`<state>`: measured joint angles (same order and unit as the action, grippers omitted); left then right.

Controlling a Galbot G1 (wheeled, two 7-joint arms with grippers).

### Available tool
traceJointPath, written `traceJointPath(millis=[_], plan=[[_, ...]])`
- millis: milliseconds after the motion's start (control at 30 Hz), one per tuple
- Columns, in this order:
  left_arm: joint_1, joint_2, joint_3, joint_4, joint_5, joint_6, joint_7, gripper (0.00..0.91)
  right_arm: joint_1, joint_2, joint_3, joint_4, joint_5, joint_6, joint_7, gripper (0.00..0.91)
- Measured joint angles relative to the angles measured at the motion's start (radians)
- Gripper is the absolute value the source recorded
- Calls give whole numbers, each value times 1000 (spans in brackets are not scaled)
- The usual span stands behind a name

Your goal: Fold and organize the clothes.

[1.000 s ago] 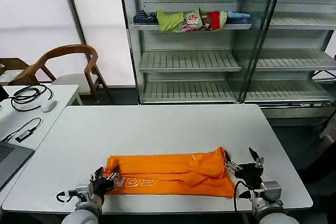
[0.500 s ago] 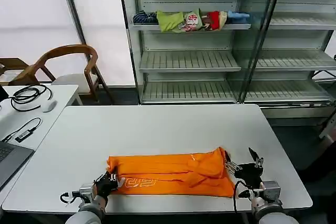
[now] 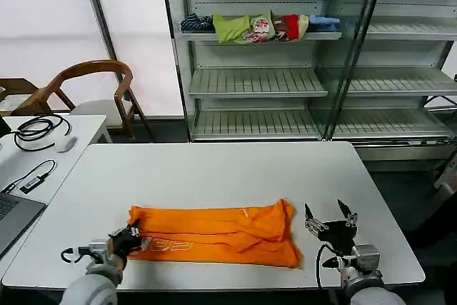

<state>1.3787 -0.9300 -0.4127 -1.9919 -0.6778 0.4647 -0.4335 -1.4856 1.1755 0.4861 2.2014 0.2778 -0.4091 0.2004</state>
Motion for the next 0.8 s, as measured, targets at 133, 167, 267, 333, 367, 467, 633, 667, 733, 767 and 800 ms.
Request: traceJointPath(millis=[133,167,267,333,367,467,633,667,733,767,800], plan=[[4,22,-43,-26,-14,21,-1,20,-3,3,0,-1,-5,3,0,907],[6,23,-48,-36,-15,23,-1,20,-3,3,1,-1,-6,4,0,907],[16,19,-52,-77,-17,27,5,20,-11,2,8,3,-11,5,1,907],[18,9,-47,-108,-17,30,7,20,-18,-1,16,8,-11,5,1,907],[18,3,-41,-122,-18,32,8,20,-21,-2,19,10,-12,5,2,907],[13,-22,-11,-167,-17,36,15,20,-30,-6,32,17,-11,4,2,907],[-1,-67,56,-230,-17,36,30,20,-52,-14,67,31,-6,2,1,907],[-5,-75,70,-236,-17,36,33,20,-56,-15,73,33,-5,2,1,907],[-14,-90,98,-249,-17,34,41,20,-63,-16,88,37,-4,0,1,907],[-18,-98,112,-252,-17,33,45,20,-66,-16,95,39,-4,0,2,907],[-23,-106,129,-256,-17,31,51,20,-70,-15,102,42,-4,-1,2,907]])
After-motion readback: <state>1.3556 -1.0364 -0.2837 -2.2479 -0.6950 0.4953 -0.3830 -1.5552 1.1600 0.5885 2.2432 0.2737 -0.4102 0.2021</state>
